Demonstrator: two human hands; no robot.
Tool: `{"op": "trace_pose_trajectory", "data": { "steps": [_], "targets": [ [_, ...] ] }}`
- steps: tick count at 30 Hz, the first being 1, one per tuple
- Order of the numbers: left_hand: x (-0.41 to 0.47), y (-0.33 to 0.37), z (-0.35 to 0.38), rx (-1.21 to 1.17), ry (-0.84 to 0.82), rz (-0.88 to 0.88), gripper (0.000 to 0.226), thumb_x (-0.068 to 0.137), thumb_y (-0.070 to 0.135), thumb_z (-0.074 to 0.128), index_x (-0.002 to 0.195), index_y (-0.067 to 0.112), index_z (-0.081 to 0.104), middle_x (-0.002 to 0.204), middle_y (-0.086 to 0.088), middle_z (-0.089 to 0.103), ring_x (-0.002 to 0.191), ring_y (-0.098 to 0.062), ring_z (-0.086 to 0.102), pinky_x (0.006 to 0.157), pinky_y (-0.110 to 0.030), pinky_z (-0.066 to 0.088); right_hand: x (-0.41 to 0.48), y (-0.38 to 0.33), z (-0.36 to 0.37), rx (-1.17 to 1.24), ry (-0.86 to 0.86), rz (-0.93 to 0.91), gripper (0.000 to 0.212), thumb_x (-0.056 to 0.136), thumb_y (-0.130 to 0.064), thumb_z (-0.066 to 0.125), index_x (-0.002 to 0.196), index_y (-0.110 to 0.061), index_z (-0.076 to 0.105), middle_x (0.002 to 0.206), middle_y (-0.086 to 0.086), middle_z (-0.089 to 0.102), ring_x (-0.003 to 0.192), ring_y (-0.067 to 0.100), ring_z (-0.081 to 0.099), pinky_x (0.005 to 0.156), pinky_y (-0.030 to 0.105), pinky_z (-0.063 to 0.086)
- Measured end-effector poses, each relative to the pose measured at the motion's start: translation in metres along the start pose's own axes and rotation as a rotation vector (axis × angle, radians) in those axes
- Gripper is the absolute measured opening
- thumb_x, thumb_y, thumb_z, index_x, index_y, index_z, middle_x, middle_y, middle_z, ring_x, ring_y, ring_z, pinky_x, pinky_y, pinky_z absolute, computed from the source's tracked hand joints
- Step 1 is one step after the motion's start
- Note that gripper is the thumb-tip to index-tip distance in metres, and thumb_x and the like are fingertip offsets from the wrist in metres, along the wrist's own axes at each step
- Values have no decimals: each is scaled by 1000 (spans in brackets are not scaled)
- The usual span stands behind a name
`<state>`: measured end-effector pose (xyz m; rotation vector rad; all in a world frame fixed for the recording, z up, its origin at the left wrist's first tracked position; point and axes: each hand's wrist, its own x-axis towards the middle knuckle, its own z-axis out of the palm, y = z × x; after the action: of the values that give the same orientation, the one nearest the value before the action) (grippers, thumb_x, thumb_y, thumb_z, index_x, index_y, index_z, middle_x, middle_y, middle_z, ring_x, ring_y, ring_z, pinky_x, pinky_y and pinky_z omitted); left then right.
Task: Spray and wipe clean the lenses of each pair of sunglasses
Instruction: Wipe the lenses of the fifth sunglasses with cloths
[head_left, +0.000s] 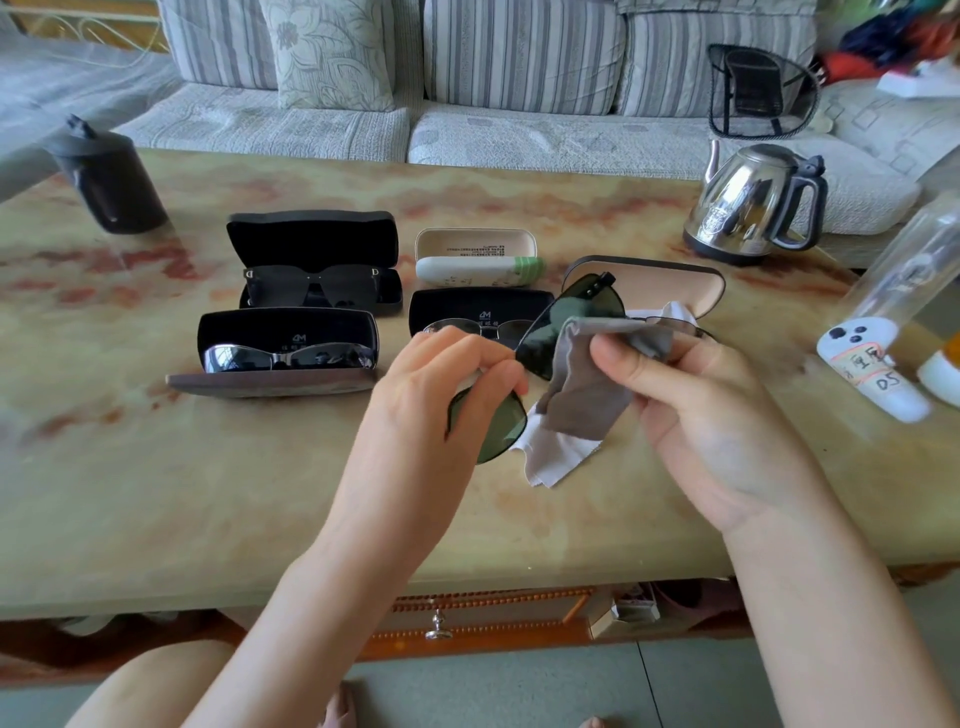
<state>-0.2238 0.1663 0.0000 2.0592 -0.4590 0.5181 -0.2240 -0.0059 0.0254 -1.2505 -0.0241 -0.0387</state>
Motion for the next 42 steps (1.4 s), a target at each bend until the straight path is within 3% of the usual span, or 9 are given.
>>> {"op": "trace_pose_trajectory", "data": {
  "steps": [5,13,18,23,30,36,39,40,42],
  "targets": [
    [0,-1,-2,19,-57,6,19,94,24,52,80,21,64,84,16,57,88,0,49,83,-4,31,6,-1,4,122,48,35,15,71,-15,65,76,-13,79,85,-1,75,80,9,70,72,17,55],
    [0,-2,-4,-7,-1,13,17,95,24,54,84,17,66,84,17,57,87,-1,54,74,-7,37,9,3,6,45,141,-3,16,71,-23,66,81,-17,77,89,-2,75,87,10,69,84,24,55],
    [-1,1,-5,-62,-31,-8,16,87,37,64,91,22,64,93,15,60,94,-4,60,78,-10,44,6,5,9,89,212,-9,15,80,-18,65,90,-11,72,86,1,75,82,13,70,68,21,56],
    [-3,-5,-7,47,-29,32,51,71,37,80,116,33,56,109,24,60,104,9,55,87,-13,47,5,4,10,161,243,4,12,87,-11,60,94,-9,70,84,0,73,78,11,71,59,19,53],
    [-2,-7,-10,193,42,120,44,77,43,70,118,27,62,109,25,60,99,1,59,80,-18,49,5,6,4,150,223,-17,16,81,-14,62,94,-9,69,82,-2,74,76,8,71,60,17,53],
    [3,-15,-19,210,36,185,38,79,31,72,116,22,66,107,21,59,96,0,59,79,-21,50,3,5,-12,-276,121,-122,21,73,-27,65,88,-15,73,80,-6,75,81,5,68,72,16,51],
    [7,-18,-26,195,-2,219,38,79,27,73,116,22,66,109,16,60,95,-1,59,80,-22,50,1,-6,-22,-511,95,-197,23,69,-43,71,83,-26,79,84,24,71,82,20,61,85,38,50],
    [8,-18,-28,193,-11,228,39,79,26,73,117,22,66,109,15,61,95,-1,58,80,-23,50,-1,-11,-25,-564,85,-228,20,69,-45,71,83,-33,79,84,24,71,82,21,62,88,44,50],
    [9,-19,-31,189,-20,238,39,79,26,72,117,22,66,108,14,62,94,-2,59,79,-25,50,-2,-22,-30,-587,66,-298,13,73,-34,68,77,-41,78,77,-3,76,76,8,68,82,31,55]
  ]
}}
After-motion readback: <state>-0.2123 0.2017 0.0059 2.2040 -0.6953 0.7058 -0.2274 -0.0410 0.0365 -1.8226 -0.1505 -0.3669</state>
